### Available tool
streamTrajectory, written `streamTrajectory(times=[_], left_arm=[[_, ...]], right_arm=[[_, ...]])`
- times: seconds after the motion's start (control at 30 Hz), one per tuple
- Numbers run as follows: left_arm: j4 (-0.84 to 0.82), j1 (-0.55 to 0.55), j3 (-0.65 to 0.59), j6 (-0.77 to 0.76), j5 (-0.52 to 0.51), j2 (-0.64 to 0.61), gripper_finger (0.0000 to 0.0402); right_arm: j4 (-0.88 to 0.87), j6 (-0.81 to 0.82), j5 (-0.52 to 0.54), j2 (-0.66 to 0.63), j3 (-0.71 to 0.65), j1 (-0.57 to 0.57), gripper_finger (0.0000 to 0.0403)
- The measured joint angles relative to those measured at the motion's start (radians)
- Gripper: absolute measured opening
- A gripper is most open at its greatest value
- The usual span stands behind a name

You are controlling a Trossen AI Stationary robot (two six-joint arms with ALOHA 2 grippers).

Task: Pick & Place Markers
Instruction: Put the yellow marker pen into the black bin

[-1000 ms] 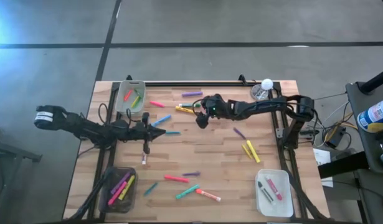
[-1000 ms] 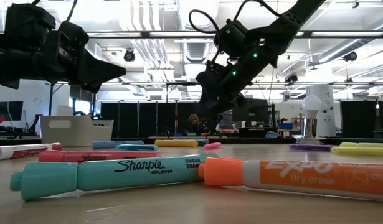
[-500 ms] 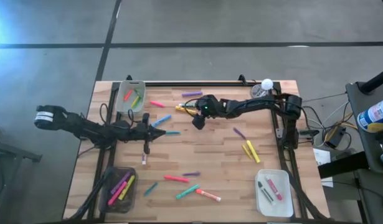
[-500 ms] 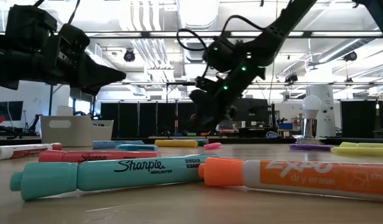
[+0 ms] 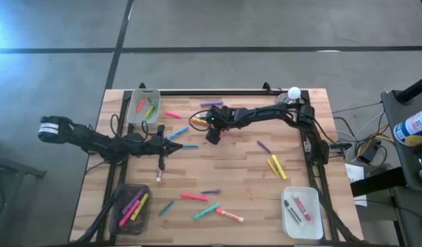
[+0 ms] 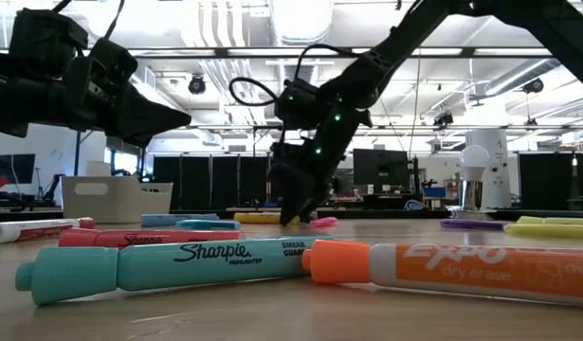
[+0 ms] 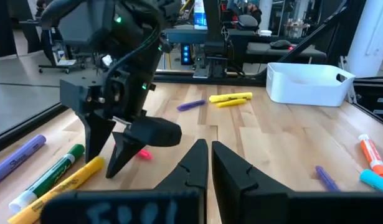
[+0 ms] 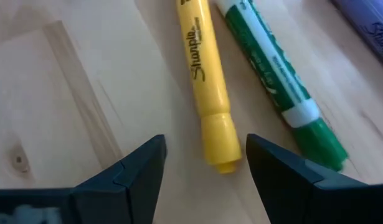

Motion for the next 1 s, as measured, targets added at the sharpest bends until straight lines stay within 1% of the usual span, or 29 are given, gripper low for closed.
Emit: streamTrajectory(times=[0.13, 0.23, 0.33, 0.57, 0.67, 0.77, 0.9, 1.0], left_arm=[[0.0, 0.0, 0.0, 0.0, 0.0, 0.0, 0.0016], [0.0, 0.0, 0.0, 0.0, -0.001, 0.0, 0.0016], [-0.001, 0.0, 0.0, -0.002, -0.001, 0.0, 0.0016], [-0.001, 0.0, 0.0, -0.017, -0.004, 0.0, 0.0016], [0.0, 0.0, 0.005, -0.065, -0.046, 0.0, 0.0017], [0.0, 0.0, 0.008, -0.105, -0.097, 0.0, 0.0024], [0.0, 0.0, 0.008, -0.128, -0.101, -0.001, 0.0046], [0.003, 0.0, 0.01, -0.152, -0.101, -0.001, 0.0067]], right_arm=[[-0.01, 0.0, -0.016, 0.007, 0.016, -0.001, 0.0218], [-0.009, 0.0, -0.017, 0.004, 0.014, -0.001, 0.0201], [-0.007, 0.004, -0.021, 0.002, 0.013, -0.001, 0.0171], [-0.016, -0.011, -0.027, -0.007, 0.012, 0.003, 0.0085], [-0.044, -0.02, -0.028, -0.028, 0.008, 0.008, 0.0059], [-0.055, -0.029, -0.028, -0.065, 0.002, 0.022, 0.0052], [-0.034, -0.021, -0.032, -0.137, -0.045, 0.054, 0.0061], [0.057, 0.001, -0.025, -0.191, -0.127, 0.085, 0.0062]])
